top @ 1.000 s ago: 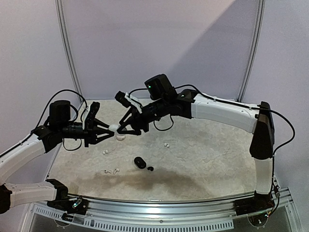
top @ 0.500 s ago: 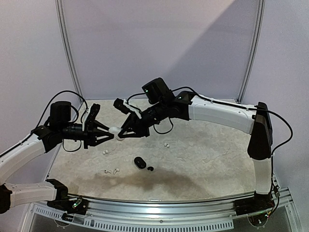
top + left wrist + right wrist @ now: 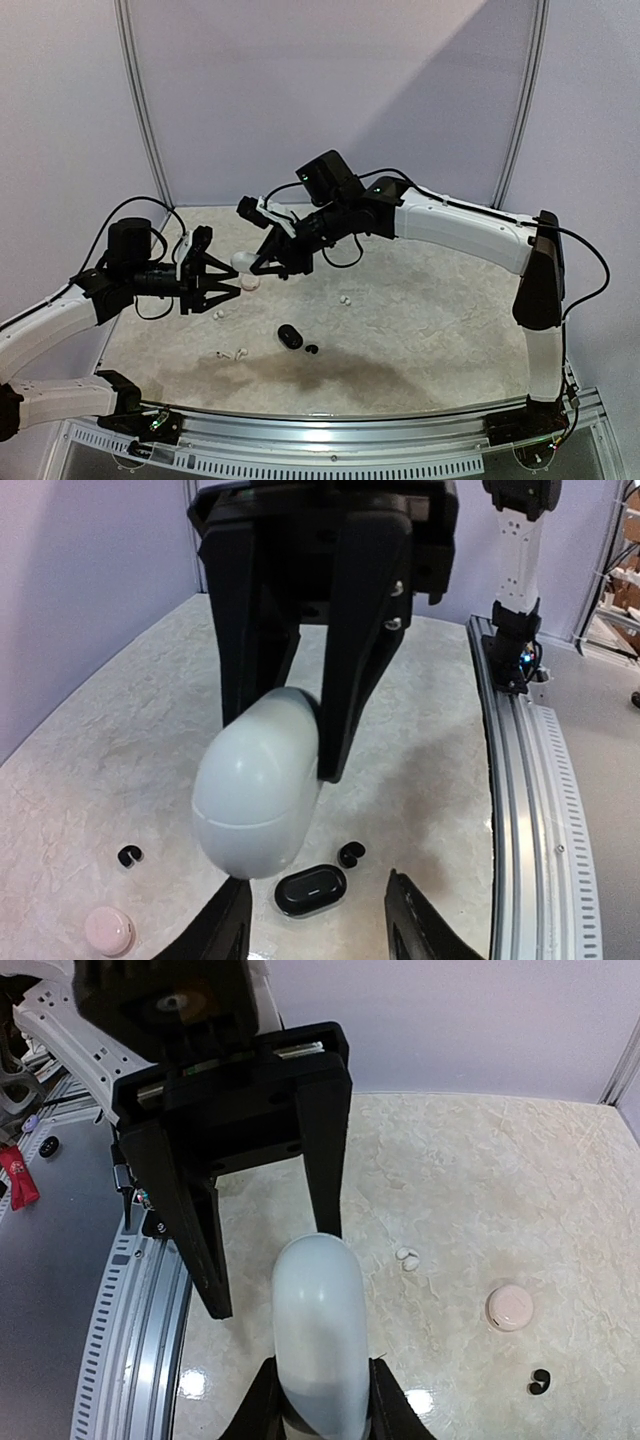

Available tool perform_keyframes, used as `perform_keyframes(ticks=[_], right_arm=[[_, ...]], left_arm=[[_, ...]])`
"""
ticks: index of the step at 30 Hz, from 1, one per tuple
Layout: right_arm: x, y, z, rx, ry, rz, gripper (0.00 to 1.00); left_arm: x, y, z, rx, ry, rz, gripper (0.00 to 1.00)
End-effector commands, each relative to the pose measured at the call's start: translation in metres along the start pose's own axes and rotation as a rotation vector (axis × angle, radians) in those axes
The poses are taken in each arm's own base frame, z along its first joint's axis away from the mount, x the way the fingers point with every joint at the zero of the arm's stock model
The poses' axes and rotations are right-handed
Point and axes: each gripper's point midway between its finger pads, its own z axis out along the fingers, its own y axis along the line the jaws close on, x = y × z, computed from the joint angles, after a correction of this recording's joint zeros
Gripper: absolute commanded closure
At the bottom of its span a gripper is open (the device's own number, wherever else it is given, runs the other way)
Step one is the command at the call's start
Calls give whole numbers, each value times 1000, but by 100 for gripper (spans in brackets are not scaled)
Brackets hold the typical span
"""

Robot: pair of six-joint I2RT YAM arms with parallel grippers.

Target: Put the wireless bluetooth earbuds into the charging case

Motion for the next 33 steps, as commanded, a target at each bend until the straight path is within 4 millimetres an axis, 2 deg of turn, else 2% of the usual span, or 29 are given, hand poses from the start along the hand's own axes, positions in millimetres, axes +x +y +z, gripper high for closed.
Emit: perform_keyframes(ticks=[1, 8, 14, 19, 31, 33], right_arm=[[-15, 9, -14, -9, -16, -71, 100], [-14, 14, -11, -27, -13, -121, 100], [-18, 13, -10, -18, -27, -135, 100], [-20, 12, -10, -13, -34, -139, 100], [-25, 13, -11, -14, -50, -144, 100], [-27, 13, -11, -14, -54, -146, 100]], left_arm=[[-6, 7, 4, -40, -25, 14, 54], [-25, 6, 4, -17, -94, 91, 63], [-20, -7, 8, 52, -82, 73, 81], [-18, -11, 11, 72, -73, 68, 81], [-17, -14, 15, 83, -59, 62, 72], [-16, -14, 15, 85, -56, 60, 68]])
